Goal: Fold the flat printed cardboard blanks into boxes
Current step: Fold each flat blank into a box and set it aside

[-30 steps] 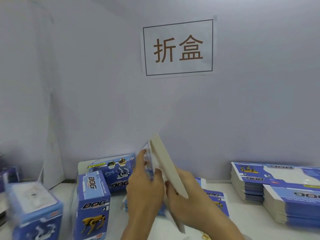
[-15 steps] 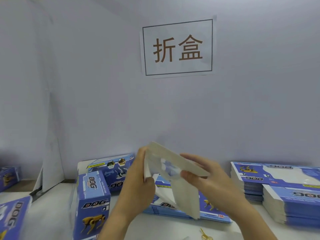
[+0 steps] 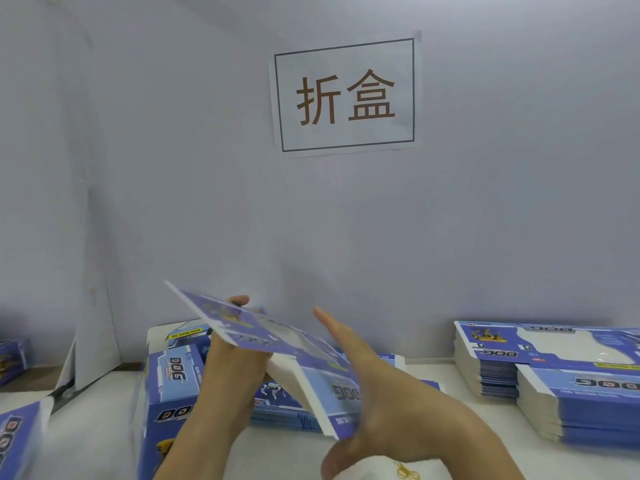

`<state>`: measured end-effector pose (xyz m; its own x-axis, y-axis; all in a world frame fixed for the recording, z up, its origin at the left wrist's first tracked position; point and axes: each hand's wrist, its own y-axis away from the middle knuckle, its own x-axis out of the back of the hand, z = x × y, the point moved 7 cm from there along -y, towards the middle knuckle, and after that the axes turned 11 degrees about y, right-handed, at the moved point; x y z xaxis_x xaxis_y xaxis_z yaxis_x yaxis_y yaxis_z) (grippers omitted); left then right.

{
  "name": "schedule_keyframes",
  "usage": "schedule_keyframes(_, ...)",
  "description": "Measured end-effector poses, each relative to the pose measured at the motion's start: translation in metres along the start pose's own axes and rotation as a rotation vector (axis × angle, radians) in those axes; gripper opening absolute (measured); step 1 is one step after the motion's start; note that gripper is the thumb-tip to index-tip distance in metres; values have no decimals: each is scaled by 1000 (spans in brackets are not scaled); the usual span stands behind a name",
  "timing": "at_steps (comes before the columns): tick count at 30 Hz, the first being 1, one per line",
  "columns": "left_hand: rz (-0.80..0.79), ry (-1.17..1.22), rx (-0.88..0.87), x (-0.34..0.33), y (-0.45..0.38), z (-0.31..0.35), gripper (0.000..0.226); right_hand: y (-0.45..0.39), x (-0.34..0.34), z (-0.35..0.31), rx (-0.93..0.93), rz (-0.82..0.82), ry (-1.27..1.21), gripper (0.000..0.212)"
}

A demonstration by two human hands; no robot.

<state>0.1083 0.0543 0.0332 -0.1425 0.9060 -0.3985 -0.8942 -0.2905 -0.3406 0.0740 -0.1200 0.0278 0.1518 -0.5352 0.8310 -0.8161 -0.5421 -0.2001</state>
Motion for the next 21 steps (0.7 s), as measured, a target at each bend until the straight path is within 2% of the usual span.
schedule_keyframes(2,-40,-124,1,0,0,3,60,-1,1,-2,37,71,19,129)
schedule_keyframes(4,-36,-264,12,4,1,6,67,-1,6,0,84,159,-26,122)
schedule_keyframes(7,-78,-309,30,1,9,12,61,3,19,5,170,280,-260,101)
schedule_keyframes(10,-273,-251,42,-18,21,14,48,12,42,15,174,489,-357,74)
schedule_keyframes(13,-405,-176,24,-33,31,15,40,20,58,26,151,624,-450,58)
schedule_keyframes(15,-506,-147,-11,-44,39,19,39,22,62,32,141,644,-566,48)
schedule_keyframes(16,-563,-166,-66,-53,43,24,46,21,61,34,138,622,-636,44)
schedule_keyframes(18,-569,-208,-189,-60,43,27,75,18,57,34,130,559,-745,44)
schedule_keyframes(19,-555,-218,-225,-62,43,29,76,15,54,36,115,545,-777,46)
schedule_keyframes(21,-533,-214,-295,-67,45,33,53,12,52,38,71,582,-808,52)
